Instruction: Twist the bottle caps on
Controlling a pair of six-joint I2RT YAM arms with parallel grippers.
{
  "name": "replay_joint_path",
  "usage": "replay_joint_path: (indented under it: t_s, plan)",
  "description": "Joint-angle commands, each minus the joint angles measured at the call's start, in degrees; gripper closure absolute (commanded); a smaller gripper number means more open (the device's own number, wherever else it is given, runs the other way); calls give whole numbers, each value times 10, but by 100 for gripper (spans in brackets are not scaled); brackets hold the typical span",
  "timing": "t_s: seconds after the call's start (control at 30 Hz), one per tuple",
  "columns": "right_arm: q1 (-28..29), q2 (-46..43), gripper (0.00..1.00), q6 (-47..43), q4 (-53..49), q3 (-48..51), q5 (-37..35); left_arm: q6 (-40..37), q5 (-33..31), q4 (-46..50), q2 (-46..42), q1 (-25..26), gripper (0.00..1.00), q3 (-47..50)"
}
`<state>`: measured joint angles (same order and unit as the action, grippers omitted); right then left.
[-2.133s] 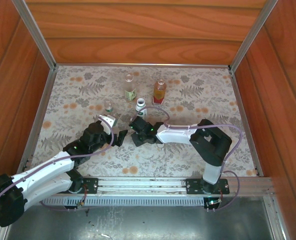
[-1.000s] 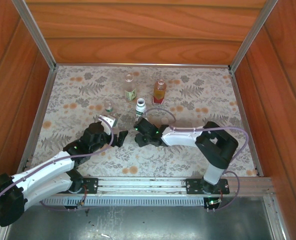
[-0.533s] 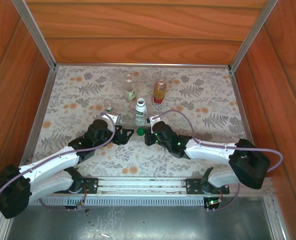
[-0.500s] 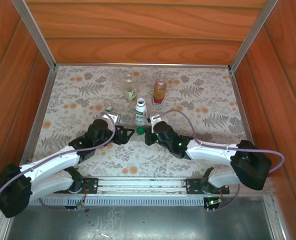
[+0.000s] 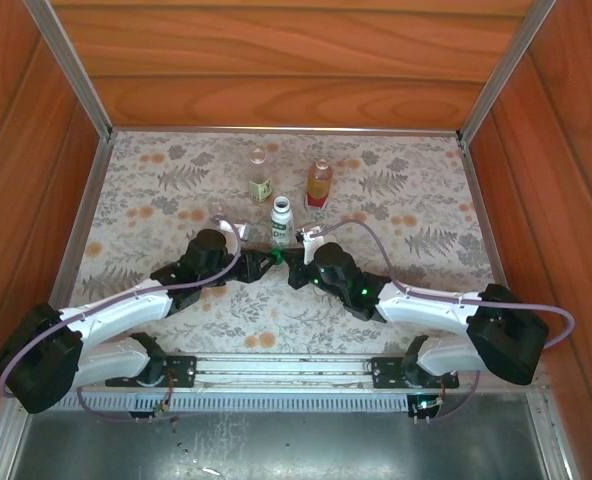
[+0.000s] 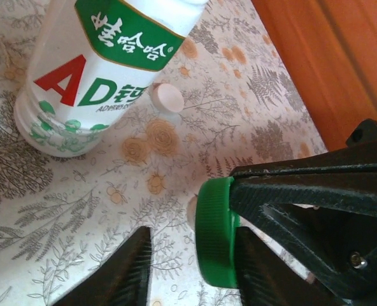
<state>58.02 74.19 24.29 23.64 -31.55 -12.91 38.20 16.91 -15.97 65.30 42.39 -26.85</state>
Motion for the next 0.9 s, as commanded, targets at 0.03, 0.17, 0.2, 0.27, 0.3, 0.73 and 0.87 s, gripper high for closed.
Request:
replay_joint_path:
  t_s: [0.03,0.17,0.2,0.27,0.3,0.73,0.87]
  plan:
    - [-5,-1,100,-8,19,-2,16,-2,15,-11,0,-1,74,-15]
    - [-5,2,100,-12,13,-9,27,-6,10,-12,1,0,80,-15]
    - [-4,2,100,-13,13,-9,28,-8,10,-12,0,-1,80,-16]
    - [-4,1,100,-13,13,-9,30,-10,10,-12,0,-1,81,-16]
    - [-5,1,100,-13,12,-10,29,-12,9,-12,0,-1,83,-16]
    - [-5,-37,58,18,-20,-11,12,-133,-64,-12,13,7,94,-11]
    - [-19,-66,52,74,-71,-17,8,-249,-133,-14,25,39,94,-3]
